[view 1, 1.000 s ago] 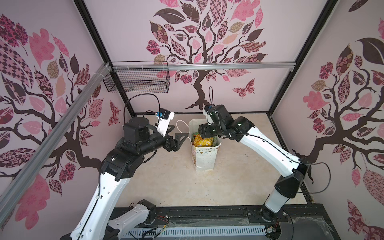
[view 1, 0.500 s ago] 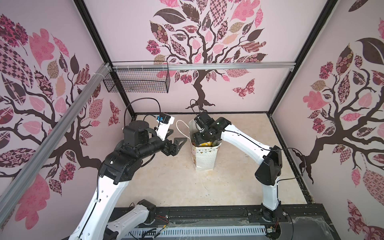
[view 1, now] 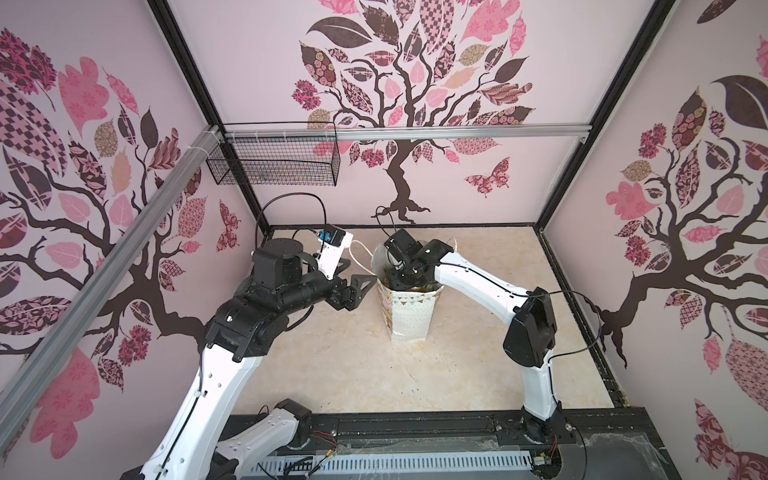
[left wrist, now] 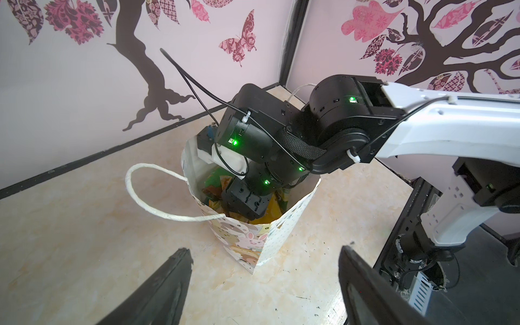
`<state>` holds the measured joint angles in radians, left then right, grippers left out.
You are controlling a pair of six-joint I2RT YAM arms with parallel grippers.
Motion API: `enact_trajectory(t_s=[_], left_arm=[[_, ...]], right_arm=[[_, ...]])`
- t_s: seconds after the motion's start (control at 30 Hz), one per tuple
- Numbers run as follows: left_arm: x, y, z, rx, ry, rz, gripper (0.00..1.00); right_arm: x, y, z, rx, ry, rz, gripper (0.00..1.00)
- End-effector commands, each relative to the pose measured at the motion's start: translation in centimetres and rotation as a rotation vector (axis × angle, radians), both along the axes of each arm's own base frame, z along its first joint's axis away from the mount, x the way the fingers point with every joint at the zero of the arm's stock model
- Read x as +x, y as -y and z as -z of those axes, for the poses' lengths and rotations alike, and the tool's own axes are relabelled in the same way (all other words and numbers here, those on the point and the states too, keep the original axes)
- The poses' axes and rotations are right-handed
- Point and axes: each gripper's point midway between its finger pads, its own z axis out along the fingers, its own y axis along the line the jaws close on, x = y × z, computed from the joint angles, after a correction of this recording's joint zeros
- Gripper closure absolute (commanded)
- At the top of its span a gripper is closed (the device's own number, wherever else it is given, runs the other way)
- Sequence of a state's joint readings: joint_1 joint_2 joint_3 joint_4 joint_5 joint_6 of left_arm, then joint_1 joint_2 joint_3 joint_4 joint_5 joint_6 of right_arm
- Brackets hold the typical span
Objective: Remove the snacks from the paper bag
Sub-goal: 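Lower the right gripper onto the yellow packet while the left holds the rim, then lift the yellow packet out of the bag with the right gripper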
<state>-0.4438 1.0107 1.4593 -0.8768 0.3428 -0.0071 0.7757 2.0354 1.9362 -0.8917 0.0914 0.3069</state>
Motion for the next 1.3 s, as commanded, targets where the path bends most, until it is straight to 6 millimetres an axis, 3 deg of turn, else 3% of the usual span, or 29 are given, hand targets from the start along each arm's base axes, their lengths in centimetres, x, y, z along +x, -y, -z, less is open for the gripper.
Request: enact_trajectory(t_s=[0.0,0.2,0.37,0.67,1.1,1.27], left_arm=[[0.0,0.3,0.2,-0.009,-0.008,0.009,0.16],[0.3,0.2,0.4,-0.003,-0.016,-0.001,0.14],[0.4,0.3,0.3,-0.007,-0.014,-0.006,0.11],[0.6,0.2,0.2,-0.015,-0.013,-0.016,0.08],[0.7,0.4,-0.1,-0.035,-0.014,-0.017,0.08],[0.7,0.4,-0.5,-0.047,-0.009,-0.022,0.08]], right_arm=[[-1.1,1.3,2.1,-0.066,-0.069,0.0,0.61],[-0.5,1.6,-1.1,-0.034,0.01,0.02,0.88],[-0.2,1.7,-4.0,0.003,0.071,0.029,0.99],[0.1,1.9,-8.3,0.077,0.164,0.039,1.0],[0.4,2.2,-12.9,0.133,0.272,0.046,1.0],[0.3,2.4,-15.8,0.187,0.324,0.05,1.0]])
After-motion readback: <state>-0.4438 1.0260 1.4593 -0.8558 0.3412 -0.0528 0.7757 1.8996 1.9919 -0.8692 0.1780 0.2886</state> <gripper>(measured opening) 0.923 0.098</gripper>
